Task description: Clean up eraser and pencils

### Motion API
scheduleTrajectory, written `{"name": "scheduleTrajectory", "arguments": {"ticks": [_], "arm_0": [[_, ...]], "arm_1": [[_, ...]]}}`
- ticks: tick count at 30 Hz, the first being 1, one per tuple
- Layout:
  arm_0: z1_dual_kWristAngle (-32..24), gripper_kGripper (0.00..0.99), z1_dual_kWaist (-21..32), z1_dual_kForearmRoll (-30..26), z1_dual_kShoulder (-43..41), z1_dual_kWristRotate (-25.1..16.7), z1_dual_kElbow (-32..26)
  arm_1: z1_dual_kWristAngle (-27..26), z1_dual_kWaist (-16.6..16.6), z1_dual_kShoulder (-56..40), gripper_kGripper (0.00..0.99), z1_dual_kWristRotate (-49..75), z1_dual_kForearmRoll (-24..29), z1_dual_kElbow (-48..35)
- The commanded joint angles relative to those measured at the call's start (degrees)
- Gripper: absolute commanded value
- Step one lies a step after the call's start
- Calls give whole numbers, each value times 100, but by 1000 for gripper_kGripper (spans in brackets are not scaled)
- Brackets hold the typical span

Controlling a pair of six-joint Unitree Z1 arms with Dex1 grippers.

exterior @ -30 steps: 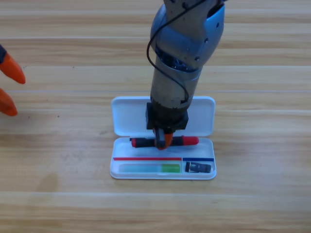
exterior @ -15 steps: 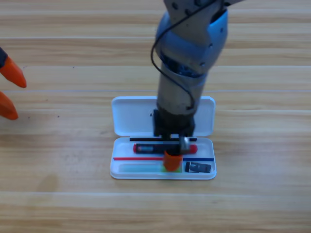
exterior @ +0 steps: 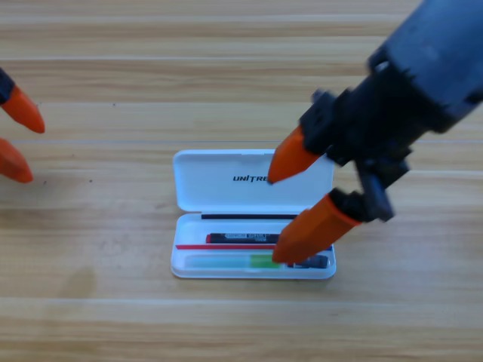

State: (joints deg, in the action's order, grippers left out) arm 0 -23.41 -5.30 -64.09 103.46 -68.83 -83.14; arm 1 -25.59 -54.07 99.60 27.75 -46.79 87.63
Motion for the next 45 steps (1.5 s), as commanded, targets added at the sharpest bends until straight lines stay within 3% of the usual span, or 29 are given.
{"name": "scheduleTrajectory", "arguments": {"ticks": [1, 4, 7, 10, 11, 25, 36, 45], "arm_0": [[-137, 919, -103, 72, 315, 256, -449], [-155, 762, -314, 2, 640, 485, -1038], [-322, 457, -507, -16, 1036, 616, -1574], [-542, 54, -683, -16, 1440, 660, -2013], [-594, 0, -744, -16, 1554, 687, -2136], [-1271, 0, -1245, 37, 3083, 1003, -3226], [-1939, 0, -1474, -7, 3936, 1284, -3543], [-2458, 0, -1606, -473, 4208, 1284, -3824]], "arm_1": [[-192, 283, -978, 943, -200, 856, -940], [-245, 283, -1110, 943, -226, 988, -1116], [-350, 283, -1180, 943, -226, 988, -1160], [-350, 283, -1286, 945, -226, 997, -1195], [-350, 283, -1330, 945, -226, 997, -1204], [-350, 283, -1637, 945, -262, 997, -1274], [-350, 283, -1734, 945, -270, 997, -1327], [-350, 283, -1734, 946, -279, 1014, -1318]]}}
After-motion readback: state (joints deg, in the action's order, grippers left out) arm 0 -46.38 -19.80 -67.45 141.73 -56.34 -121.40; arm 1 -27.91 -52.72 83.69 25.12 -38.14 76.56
